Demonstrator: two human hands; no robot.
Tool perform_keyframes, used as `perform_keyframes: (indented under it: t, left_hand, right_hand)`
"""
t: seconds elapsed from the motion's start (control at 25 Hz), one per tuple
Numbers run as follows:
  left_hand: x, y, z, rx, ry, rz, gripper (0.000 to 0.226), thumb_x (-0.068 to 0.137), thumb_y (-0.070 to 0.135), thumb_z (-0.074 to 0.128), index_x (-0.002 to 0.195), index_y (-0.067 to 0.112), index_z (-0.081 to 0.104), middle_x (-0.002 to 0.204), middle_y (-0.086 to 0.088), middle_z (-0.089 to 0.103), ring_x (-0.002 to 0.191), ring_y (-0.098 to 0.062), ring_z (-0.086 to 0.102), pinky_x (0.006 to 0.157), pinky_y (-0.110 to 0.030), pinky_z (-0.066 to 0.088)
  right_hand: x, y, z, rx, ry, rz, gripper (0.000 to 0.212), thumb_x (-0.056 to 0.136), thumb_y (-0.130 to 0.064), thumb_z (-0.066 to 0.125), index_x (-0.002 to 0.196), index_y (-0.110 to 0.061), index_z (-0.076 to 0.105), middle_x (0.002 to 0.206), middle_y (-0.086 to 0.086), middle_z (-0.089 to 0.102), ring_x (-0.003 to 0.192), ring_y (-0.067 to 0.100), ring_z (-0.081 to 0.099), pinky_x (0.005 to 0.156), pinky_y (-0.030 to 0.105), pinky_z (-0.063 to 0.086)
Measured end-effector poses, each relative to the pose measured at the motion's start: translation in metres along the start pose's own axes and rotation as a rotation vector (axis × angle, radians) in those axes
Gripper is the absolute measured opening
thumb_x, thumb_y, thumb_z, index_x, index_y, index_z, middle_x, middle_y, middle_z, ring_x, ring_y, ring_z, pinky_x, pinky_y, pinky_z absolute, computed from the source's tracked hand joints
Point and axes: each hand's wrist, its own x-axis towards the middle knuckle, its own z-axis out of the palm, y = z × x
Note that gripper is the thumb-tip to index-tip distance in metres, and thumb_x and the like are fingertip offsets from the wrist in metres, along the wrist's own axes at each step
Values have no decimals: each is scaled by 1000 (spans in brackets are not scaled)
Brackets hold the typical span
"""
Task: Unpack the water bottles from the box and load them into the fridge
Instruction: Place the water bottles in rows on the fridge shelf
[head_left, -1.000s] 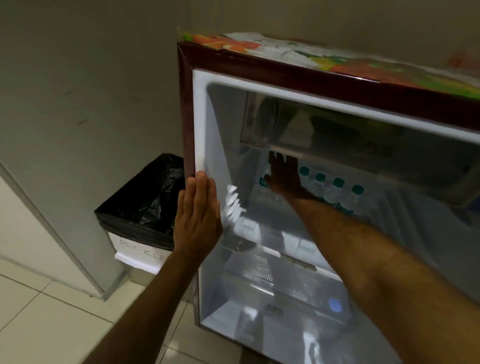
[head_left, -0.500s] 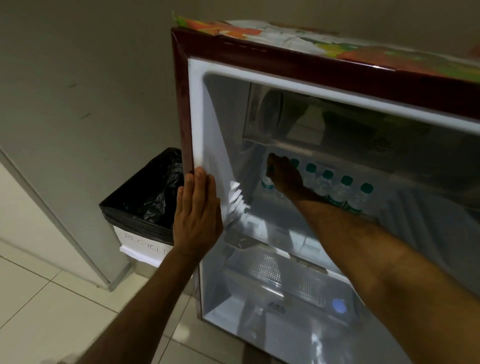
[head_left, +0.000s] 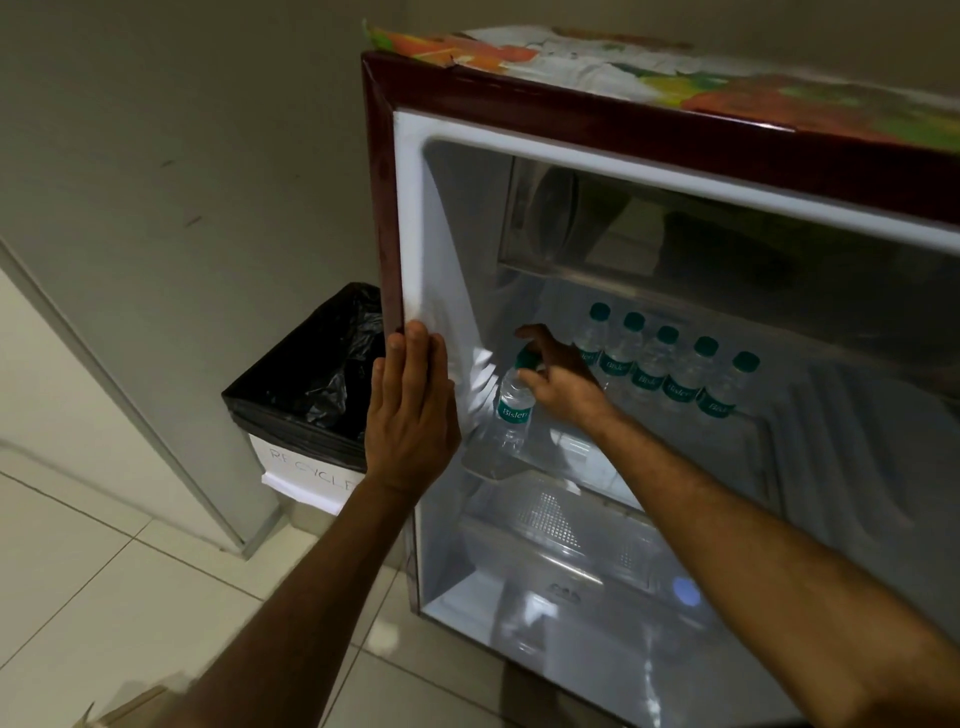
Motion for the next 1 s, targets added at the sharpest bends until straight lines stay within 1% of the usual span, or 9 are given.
perform_keyframes:
  t: [0.16, 0.28, 0.44, 0.52, 0.64, 0.68, 0.8, 0.88, 1.0]
  left_hand:
    - [0, 0, 0, -20, -6, 0, 78, 100, 17, 47, 158, 12, -5, 166, -3, -14, 153, -22, -8, 125, -41, 4]
    - [0, 0, 1, -12, 13, 7, 80, 97, 14, 51, 158, 11, -1, 166, -4, -11, 153, -24, -5, 125, -42, 6]
    - [0, 0, 1, 0, 31, 3, 83, 93, 11, 54, 158, 9, 3, 166, -5, -10, 154, -25, -4, 125, -42, 7]
    - [1, 0, 0, -1, 36, 9, 83, 93, 11, 54, 158, 9, 3, 166, -5, -10, 154, -25, -4, 125, -41, 7]
    - [1, 1, 0, -11, 28, 6, 83, 94, 11, 55, 158, 11, 2, 166, -4, -11, 153, -24, -5, 125, -41, 7]
    - [1, 1, 1, -14, 28, 3, 84, 94, 11, 55, 158, 11, 2, 166, -3, -11, 153, -24, -5, 125, -41, 7]
    - [0, 0, 2, -11, 30, 4, 84, 94, 11, 54, 158, 12, 1, 166, -3, -12, 153, -23, -6, 125, -41, 6]
    - [0, -1, 2, -15, 26, -3, 83, 94, 12, 54, 159, 12, 1, 166, -3, -11, 153, -23, -5, 125, -41, 6]
    - [-2, -1, 4, -16, 39, -1, 81, 95, 13, 54, 159, 12, 3, 167, -3, -10, 154, -24, -4, 125, -42, 7]
  right_hand:
    - [-5, -2, 0, 28, -23, -7, 58, 94, -26, 62, 139, -45, 29, 121, 4, 64, 94, 23, 66, 84, 40, 60]
    - [-8, 0, 0, 51, -35, 34, 61, 95, -27, 61, 140, -50, 27, 117, 2, 64, 92, 34, 70, 77, 46, 62]
    - [-4, 3, -2, 139, -45, 35, 57, 94, -29, 63, 140, -46, 34, 126, -3, 62, 104, 22, 66, 89, 37, 58]
    - [5, 12, -12, 142, 85, -10, 44, 94, -29, 65, 136, -28, 52, 127, 0, 63, 112, 18, 62, 95, 33, 53]
    - [30, 40, -37, -169, 358, 19, 39, 97, -28, 59, 132, -12, 57, 132, 13, 57, 122, 28, 54, 102, 41, 46]
    - [40, 51, -46, -310, 354, 73, 41, 97, -30, 58, 133, -10, 55, 134, 15, 56, 124, 32, 52, 103, 42, 44]
    - [57, 68, -65, -538, 141, 233, 47, 98, -38, 56, 138, -15, 50, 141, 13, 52, 129, 34, 48, 106, 39, 36]
    - [60, 72, -68, -520, 52, 263, 51, 97, -39, 59, 142, -20, 46, 146, 8, 49, 132, 32, 45, 107, 37, 34]
    - [56, 78, -61, -442, 139, 208, 49, 93, -30, 66, 138, -17, 51, 141, 9, 53, 131, 32, 45, 105, 34, 34]
